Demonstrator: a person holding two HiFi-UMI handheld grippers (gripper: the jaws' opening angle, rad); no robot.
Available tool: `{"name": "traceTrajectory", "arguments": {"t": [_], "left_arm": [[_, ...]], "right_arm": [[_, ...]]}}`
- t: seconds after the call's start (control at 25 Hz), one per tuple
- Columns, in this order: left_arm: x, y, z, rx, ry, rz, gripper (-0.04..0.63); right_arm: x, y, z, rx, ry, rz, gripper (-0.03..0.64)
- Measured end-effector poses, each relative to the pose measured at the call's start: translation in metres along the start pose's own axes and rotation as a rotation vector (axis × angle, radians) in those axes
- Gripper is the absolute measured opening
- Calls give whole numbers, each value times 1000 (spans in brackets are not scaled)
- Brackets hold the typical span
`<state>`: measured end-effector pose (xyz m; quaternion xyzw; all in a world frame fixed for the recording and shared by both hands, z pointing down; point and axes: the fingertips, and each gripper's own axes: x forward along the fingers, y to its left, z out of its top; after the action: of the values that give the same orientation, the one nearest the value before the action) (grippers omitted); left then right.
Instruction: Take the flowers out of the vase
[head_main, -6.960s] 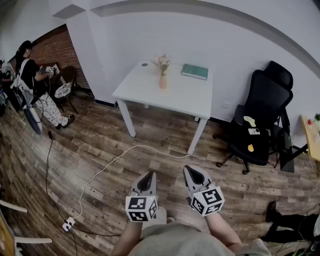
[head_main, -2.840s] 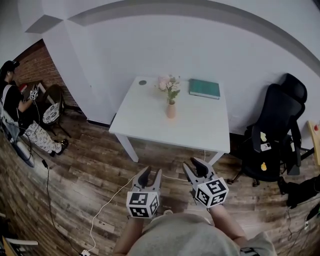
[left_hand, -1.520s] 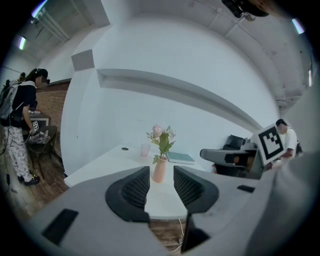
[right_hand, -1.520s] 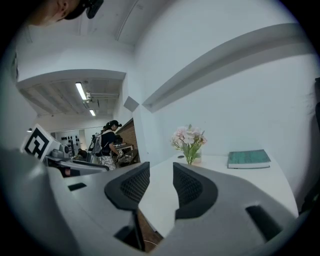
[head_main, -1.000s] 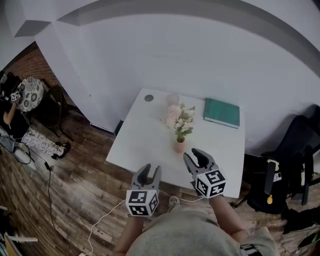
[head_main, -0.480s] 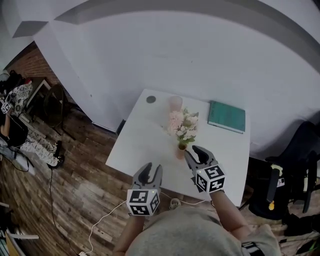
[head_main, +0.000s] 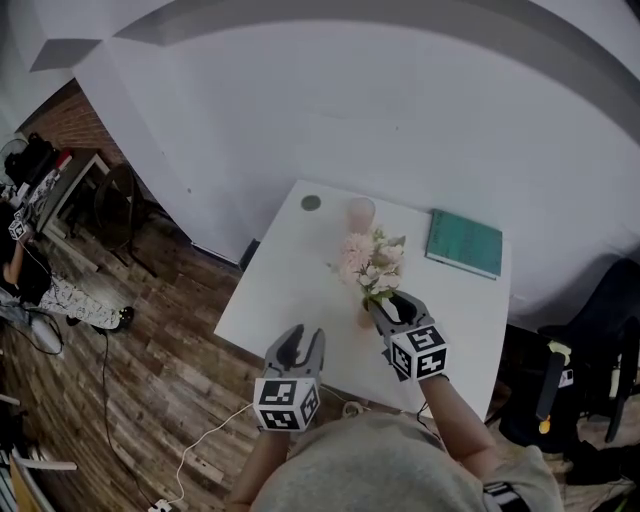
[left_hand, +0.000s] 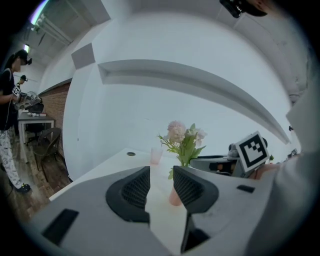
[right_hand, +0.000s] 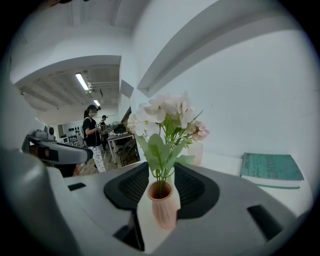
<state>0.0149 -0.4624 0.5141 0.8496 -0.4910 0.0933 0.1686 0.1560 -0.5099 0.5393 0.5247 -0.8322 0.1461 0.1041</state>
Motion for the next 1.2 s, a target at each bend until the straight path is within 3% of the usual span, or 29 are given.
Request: {"name": "traceTrajectory", "arguments": {"t": [0.6,0.92,1.2], "left_arm": [[19,3,-2,-4,18,9,135],[19,6,-2,-12,18,21,133],[14,3,-2,-17,13,20,133]], "right_arm": [[22,2,-1,-8,11,53,169],[21,-1,2,-33,7,45,61],[16,-1,5,-54,6,29,35]]}}
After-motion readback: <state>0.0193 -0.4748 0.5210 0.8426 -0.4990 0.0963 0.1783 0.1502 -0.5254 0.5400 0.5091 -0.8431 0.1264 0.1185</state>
